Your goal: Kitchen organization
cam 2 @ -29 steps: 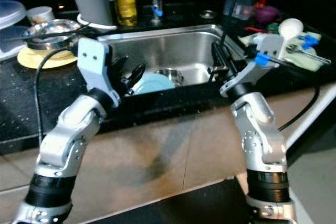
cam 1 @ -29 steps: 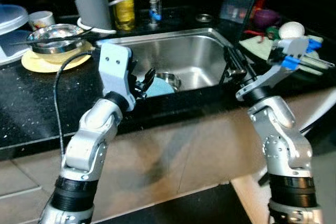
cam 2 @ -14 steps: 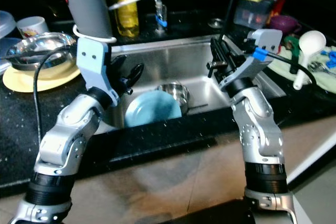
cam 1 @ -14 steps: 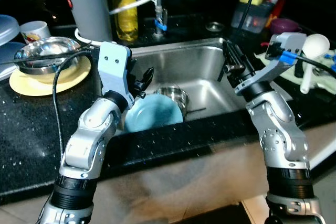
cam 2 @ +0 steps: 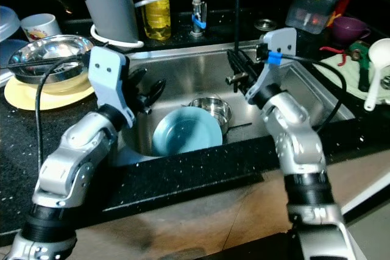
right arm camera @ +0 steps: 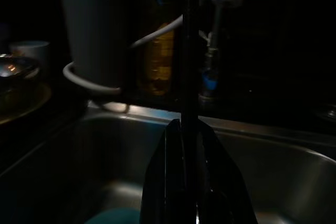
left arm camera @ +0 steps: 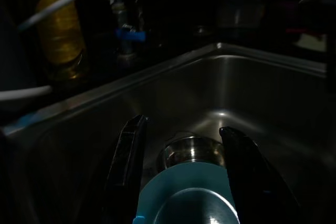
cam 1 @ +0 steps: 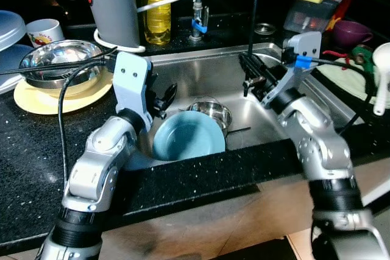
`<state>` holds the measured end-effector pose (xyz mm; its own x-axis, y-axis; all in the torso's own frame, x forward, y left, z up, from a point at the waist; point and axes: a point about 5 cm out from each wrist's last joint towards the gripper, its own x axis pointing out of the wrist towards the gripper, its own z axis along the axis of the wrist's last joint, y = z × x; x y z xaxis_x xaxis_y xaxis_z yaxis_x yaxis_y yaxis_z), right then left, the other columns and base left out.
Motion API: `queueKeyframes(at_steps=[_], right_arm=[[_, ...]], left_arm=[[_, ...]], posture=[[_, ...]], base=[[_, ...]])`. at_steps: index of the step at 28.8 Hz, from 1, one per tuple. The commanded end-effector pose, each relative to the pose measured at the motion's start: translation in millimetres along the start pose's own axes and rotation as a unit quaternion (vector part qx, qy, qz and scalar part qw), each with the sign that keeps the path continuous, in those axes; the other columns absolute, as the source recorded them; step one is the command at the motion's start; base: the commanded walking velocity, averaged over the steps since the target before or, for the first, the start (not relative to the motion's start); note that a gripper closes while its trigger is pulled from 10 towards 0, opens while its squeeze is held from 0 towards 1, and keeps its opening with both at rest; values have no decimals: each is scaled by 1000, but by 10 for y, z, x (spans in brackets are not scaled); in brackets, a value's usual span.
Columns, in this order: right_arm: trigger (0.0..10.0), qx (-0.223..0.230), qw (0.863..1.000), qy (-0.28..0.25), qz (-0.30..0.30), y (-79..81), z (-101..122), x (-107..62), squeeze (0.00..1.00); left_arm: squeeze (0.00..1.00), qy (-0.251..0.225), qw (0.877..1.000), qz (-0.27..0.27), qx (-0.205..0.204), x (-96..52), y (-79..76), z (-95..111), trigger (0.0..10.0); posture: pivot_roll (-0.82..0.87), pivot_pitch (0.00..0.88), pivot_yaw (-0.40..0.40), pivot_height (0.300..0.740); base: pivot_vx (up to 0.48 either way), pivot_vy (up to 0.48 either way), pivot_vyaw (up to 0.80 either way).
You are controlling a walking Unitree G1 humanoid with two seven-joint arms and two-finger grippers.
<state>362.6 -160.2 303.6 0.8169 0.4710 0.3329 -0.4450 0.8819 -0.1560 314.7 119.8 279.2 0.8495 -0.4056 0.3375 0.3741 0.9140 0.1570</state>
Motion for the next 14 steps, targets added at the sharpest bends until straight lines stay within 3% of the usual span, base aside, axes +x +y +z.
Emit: queueKeyframes(at_steps=[1,4,8,14], right_arm=[[10000,-13,1000,6,8,1,-9,16,0],[10000,-41,997,50,28,-42,-132,42,0],[10000,-44,997,54,31,-49,-148,49,0],[10000,-52,996,67,41,-93,-222,89,0]], left_arm=[[0,6,1000,-7,8,-17,-16,-9,10000],[0,16,1000,0,19,-19,5,-21,10000],[0,18,1000,3,19,-20,14,-23,10000],[0,33,999,8,14,-36,34,-56,10000]], posture=[[-84,158,-32,740],[-82,164,-33,740],[-82,164,-33,740],[-80,170,-33,740]], base=[[0,0,0],[0,-251,0],[0,-480,0],[0,0,0]])
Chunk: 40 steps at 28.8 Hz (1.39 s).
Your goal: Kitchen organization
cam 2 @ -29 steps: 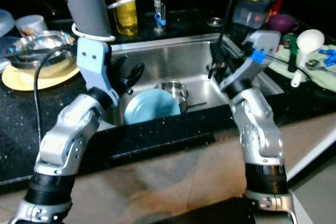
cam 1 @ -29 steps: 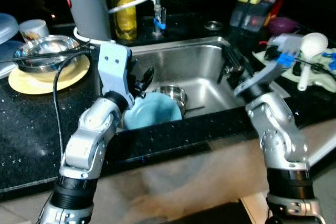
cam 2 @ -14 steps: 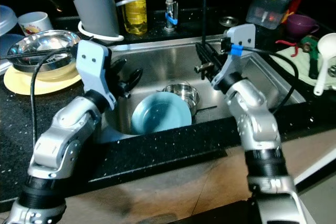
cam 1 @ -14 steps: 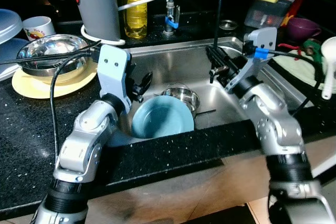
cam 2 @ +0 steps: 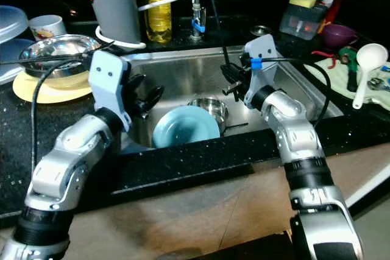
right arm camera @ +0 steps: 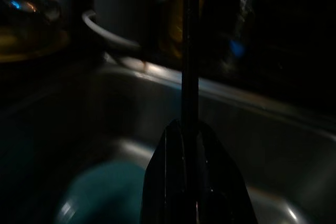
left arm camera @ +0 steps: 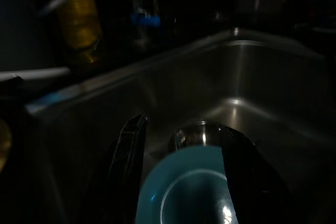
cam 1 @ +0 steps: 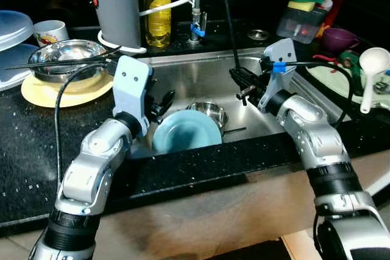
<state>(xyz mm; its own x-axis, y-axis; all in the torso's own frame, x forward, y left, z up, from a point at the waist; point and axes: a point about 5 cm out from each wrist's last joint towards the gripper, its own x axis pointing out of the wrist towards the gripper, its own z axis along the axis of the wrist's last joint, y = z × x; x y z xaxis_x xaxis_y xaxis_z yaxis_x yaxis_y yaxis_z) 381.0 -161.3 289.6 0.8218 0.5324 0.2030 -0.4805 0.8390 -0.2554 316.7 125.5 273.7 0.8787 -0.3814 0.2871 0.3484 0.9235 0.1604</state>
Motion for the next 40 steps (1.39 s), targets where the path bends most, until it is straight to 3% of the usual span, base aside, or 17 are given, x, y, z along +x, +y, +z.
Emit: queueKeyframes(at_steps=[1,7,15,20,27,28,29,30,31,32,35,36,37,38,39,40], right_arm=[[10000,-13,1000,9,5,-20,-44,1,0],[10000,-33,998,28,42,35,-126,98,0],[10000,-61,990,102,81,140,-363,276,0],[10000,-74,985,120,96,214,-406,339,0],[10000,-107,968,172,152,333,-505,372,0],[10000,-113,961,187,170,355,-538,362,204],[10000,-116,957,195,179,364,-555,354,800],[10000,-116,957,195,179,364,-555,354,800],[10000,-118,955,200,185,370,-569,349,863],[10000,-120,953,203,188,372,-578,344,1000],[10000,-123,954,201,185,367,-575,346,1000],[10000,-116,960,189,172,347,-544,358,855],[10000,-99,968,170,154,317,-494,375,0],[10000,-74,978,145,128,272,-432,392,0],[10000,3,993,88,80,175,-304,411,0],[10000,3,993,88,80,175,-304,411,0]], left_arm=[[0,4,1000,-6,8,-14,-20,0,10000],[0,13,999,-28,21,-16,-30,-17,10000],[0,69,991,-102,58,-105,67,-108,10000],[0,89,987,-118,62,-142,90,-139,10000],[0,102,984,-126,69,-160,114,-154,10000],[0,105,984,-129,70,-163,113,-156,10000],[0,106,983,-130,71,-164,111,-159,10000],[0,106,983,-130,71,-164,111,-159,10000],[0,107,983,-130,71,-166,111,-162,10000],[0,109,983,-131,72,-167,111,-163,10000],[0,113,983,-124,70,-169,120,-164,10000],[0,116,984,-120,64,-168,124,-162,10000],[0,119,985,-112,58,-167,132,-163,10000],[0,119,986,-104,53,-164,139,-163,10000],[0,118,988,-92,43,-162,145,-163,10000],[0,118,988,-92,43,-162,145,-163,10000]], posture=[[-80,170,-33,740],[-80,174,-29,740],[-81,181,-28,740],[-69,184,-33,740],[-65,187,-36,740],[-65,187,-36,740],[-65,187,-36,740],[-65,187,-36,740],[-65,187,-36,740],[-65,187,-36,740],[-65,187,-36,740],[-62,180,-35,740],[-61,177,-36,740],[-60,172,-37,740],[-59,169,-38,740],[-59,169,-38,740]], base=[[0,0,0],[0,0,0],[0,0,0],[0,0,0],[0,0,0],[0,0,0],[0,0,0],[0,0,0],[0,0,0],[0,0,0],[0,0,0],[0,0,0],[0,0,0],[0,0,0],[0,0,0],[0,0,0]])
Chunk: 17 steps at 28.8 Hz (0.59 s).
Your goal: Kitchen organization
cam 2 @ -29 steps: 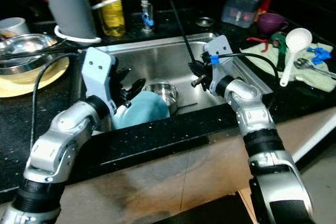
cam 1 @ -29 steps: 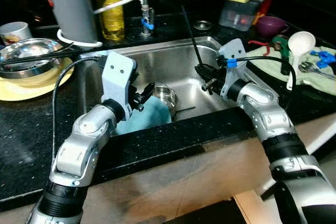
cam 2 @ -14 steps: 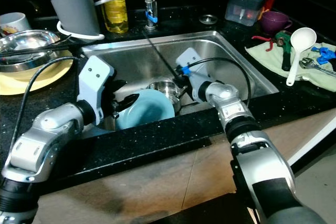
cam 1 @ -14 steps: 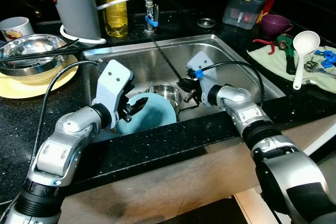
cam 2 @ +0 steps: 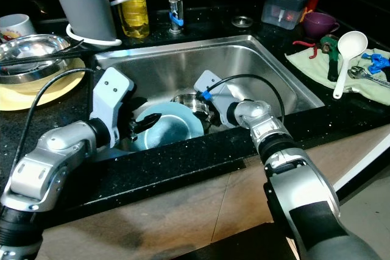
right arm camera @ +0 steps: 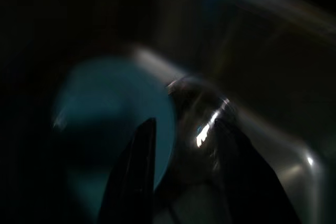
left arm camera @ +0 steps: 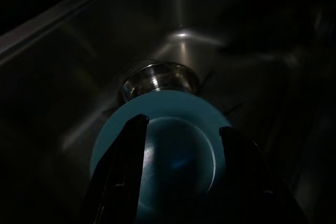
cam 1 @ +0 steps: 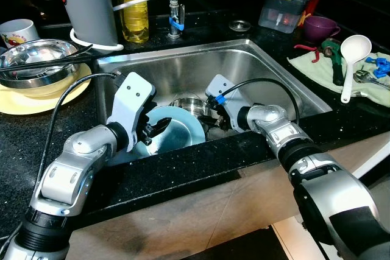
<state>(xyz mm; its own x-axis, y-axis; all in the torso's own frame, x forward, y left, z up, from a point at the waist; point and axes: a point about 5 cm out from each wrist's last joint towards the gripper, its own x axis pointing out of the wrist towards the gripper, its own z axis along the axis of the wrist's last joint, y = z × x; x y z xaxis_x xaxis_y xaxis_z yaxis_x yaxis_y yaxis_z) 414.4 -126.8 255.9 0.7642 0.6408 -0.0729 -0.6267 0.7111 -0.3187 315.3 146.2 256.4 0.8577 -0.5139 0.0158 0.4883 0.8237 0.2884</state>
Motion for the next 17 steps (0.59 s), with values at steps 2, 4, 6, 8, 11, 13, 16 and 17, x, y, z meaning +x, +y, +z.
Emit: queueKeyframes(at_steps=[2,4,6,8,11,13,16,17], right_arm=[[10000,82,993,-80,-40,-110,146,-41,0],[10000,117,981,-139,-63,-139,182,-93,0],[10000,155,965,-194,-80,-135,203,-147,0],[10000,190,948,-236,-95,-100,217,-207,0],[10000,237,920,-291,-116,15,248,-355,0],[10000,248,911,-307,-120,79,262,-430,0],[10000,253,903,-316,-141,231,259,-600,0],[10000,253,903,-316,-141,231,259,-600,0]], left_arm=[[0,-4,1000,8,-14,-20,-19,-2,10000],[0,-6,999,36,-18,-1,-14,-11,10000],[0,-6,998,62,-30,13,-6,-22,10000],[0,-13,996,77,-35,18,-7,-15,10000],[0,-37,994,94,-50,26,-22,21,10000],[0,-49,992,96,-61,29,-33,45,10000],[0,-77,989,94,-85,34,-71,118,10000],[0,-77,989,94,-85,34,-71,118,10000]], posture=[[-61,167,-34,740],[-64,166,-29,740],[-65,164,-22,740],[-72,164,-21,740],[-77,166,-19,740],[-82,165,-16,740],[-86,165,-15,740],[-86,165,-15,740]], base=[[0,0,0],[0,0,0],[0,0,0],[0,0,0],[0,0,0],[0,0,0],[0,0,0],[0,0,0]])
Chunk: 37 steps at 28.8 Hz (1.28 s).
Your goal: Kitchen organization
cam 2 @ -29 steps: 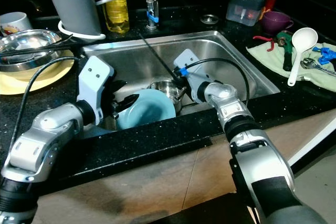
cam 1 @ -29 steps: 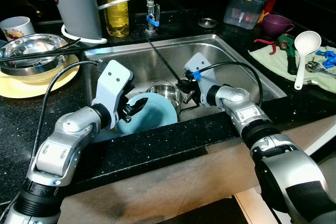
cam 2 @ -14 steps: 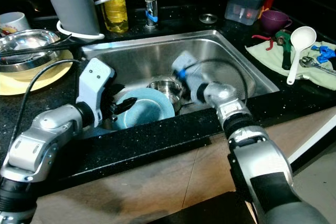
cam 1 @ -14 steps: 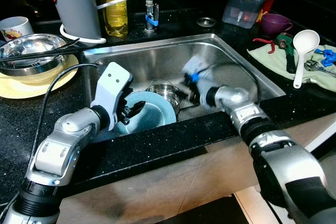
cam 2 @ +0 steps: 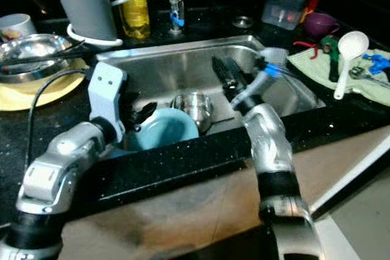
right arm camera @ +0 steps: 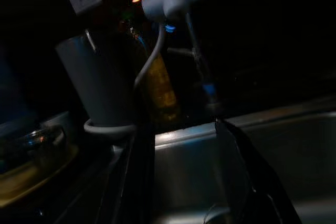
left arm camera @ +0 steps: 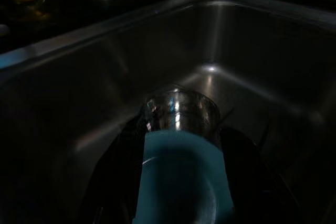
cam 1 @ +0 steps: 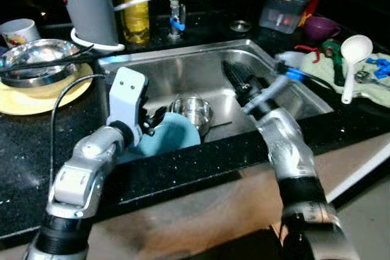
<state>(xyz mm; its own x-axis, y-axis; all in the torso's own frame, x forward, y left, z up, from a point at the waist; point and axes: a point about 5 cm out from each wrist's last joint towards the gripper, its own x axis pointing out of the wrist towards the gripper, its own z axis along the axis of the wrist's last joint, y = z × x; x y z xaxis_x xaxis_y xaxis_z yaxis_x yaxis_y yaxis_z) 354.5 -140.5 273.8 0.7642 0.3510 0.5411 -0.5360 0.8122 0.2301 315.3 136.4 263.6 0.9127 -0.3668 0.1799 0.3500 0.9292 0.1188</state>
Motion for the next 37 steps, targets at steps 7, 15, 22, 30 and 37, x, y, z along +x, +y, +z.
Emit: queueKeyframes(at_steps=[7,15,22,30,37], right_arm=[[10000,18,999,1,-37,106,85,-190,0],[10000,24,998,23,-47,184,68,-277,0],[10000,25,997,36,-58,228,94,-321,0],[10000,27,997,44,-62,245,97,-349,0],[10000,32,996,60,-61,280,53,-365,0]], left_arm=[[0,-18,1000,8,-24,-4,-31,27,10000],[0,-27,999,13,-31,-4,-27,43,10000],[0,-27,999,16,-33,-3,-23,44,10000],[0,-25,999,17,-32,-6,-21,36,10000],[0,24,999,34,-4,-34,11,-101,10000]], posture=[[-92,161,-15,740],[-90,162,-20,740],[-90,164,-21,740],[-90,164,-21,740],[-90,164,-21,740]], base=[[0,0,0],[-282,0,0],[-345,0,0],[-327,0,0],[0,0,0]])
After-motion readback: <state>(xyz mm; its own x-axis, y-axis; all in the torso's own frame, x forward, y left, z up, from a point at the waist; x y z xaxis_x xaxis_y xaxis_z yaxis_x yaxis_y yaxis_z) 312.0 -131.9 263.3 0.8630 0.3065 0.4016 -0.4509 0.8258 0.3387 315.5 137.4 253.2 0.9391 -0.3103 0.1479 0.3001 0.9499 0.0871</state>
